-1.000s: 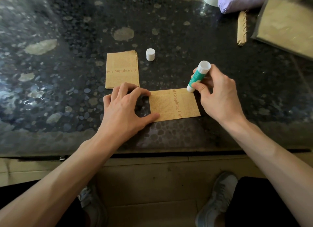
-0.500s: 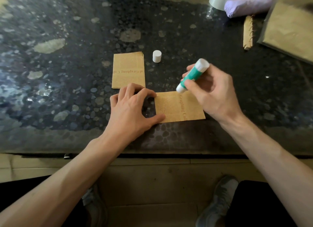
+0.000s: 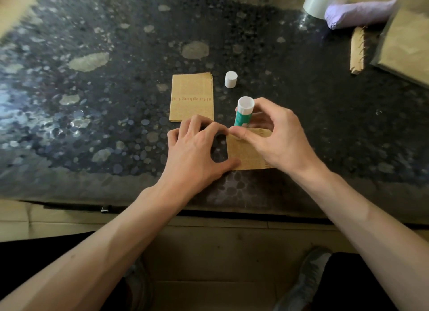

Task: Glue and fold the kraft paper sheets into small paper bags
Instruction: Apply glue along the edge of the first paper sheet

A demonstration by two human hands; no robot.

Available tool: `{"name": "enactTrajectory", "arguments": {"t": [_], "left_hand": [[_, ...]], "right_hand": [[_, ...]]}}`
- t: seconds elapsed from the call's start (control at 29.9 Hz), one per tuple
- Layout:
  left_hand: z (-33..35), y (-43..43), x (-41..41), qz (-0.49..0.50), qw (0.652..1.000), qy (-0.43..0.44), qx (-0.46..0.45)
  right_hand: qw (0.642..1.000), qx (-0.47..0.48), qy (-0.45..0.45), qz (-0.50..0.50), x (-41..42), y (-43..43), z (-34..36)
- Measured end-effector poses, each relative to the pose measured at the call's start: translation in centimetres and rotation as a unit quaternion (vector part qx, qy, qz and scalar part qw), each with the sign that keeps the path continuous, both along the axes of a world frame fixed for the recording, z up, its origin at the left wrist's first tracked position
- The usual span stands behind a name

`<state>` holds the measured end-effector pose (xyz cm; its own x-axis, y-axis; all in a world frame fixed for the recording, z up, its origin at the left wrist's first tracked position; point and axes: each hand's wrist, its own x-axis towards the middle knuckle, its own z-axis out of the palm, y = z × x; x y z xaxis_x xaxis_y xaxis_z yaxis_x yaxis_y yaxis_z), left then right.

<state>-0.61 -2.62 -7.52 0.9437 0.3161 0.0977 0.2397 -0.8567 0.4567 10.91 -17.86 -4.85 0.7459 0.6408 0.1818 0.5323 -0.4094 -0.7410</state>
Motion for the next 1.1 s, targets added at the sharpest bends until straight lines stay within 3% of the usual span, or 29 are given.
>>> {"name": "enactTrajectory", "arguments": {"t": [0.17, 0.4, 1.1], "left_hand": [[-0.1, 0.0, 0.0, -0.001, 1.0, -0.001, 0.004], [-0.1, 0.1, 0.0, 0.002, 1.0, 0.0, 0.002], [-0.2, 0.2, -0.1, 0.001, 1.0, 0.0, 0.0]], "right_hand": [[0.999, -0.028, -0.028, -0.023, 0.1, 0.0, -0.3], [0.998, -0.047, -0.034, 0.021, 0.0, -0.6, -0.6], [0.996, -0.035, -0.081, -0.016, 0.1, -2.7, -1.4]]}}
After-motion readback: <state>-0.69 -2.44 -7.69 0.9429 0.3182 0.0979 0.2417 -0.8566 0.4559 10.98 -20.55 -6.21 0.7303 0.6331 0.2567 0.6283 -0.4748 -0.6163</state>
